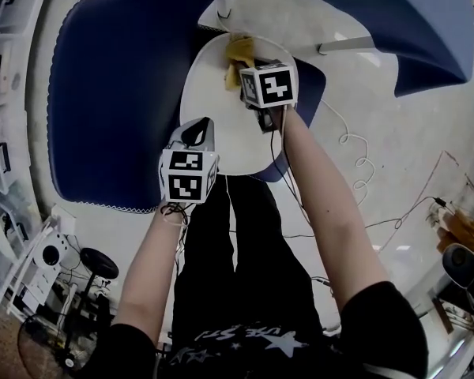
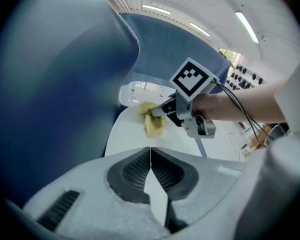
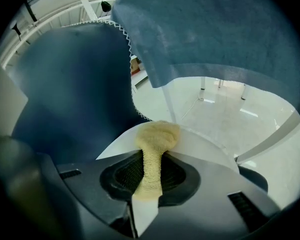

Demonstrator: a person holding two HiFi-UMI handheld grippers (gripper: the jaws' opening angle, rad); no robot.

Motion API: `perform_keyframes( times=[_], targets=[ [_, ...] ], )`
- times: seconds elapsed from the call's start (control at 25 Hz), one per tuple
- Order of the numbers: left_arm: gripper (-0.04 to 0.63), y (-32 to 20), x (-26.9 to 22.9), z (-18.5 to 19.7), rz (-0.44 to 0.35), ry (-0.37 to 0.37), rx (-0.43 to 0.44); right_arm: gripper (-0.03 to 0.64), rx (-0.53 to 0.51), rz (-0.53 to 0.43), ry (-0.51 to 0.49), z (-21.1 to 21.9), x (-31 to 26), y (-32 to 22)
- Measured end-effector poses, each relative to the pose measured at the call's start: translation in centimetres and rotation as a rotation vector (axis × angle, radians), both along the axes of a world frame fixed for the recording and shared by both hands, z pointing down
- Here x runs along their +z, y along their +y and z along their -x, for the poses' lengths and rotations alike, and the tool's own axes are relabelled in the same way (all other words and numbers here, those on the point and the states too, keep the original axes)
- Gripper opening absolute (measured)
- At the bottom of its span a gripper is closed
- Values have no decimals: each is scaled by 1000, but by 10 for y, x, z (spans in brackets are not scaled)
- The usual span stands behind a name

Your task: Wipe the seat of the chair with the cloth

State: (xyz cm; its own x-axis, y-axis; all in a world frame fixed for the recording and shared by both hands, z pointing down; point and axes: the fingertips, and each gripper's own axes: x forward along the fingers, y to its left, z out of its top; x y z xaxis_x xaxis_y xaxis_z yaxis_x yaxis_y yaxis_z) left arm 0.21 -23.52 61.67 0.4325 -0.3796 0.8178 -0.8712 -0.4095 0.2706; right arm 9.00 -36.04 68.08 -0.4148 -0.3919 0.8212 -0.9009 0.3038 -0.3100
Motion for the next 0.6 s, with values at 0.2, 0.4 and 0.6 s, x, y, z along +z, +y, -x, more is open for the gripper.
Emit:
perform_keyframes(
  times=[0.2, 0.4, 0.6],
  targets=[
    [20, 9, 2, -16, 20, 7, 42, 67, 77, 20, 46, -41, 1, 14],
    [20, 16, 2, -32, 29, 10, 94, 69, 137, 36, 78, -80, 0, 28],
    [20, 18, 3, -40, 32, 8, 117, 69, 219, 60, 80, -114, 2, 44]
  ],
)
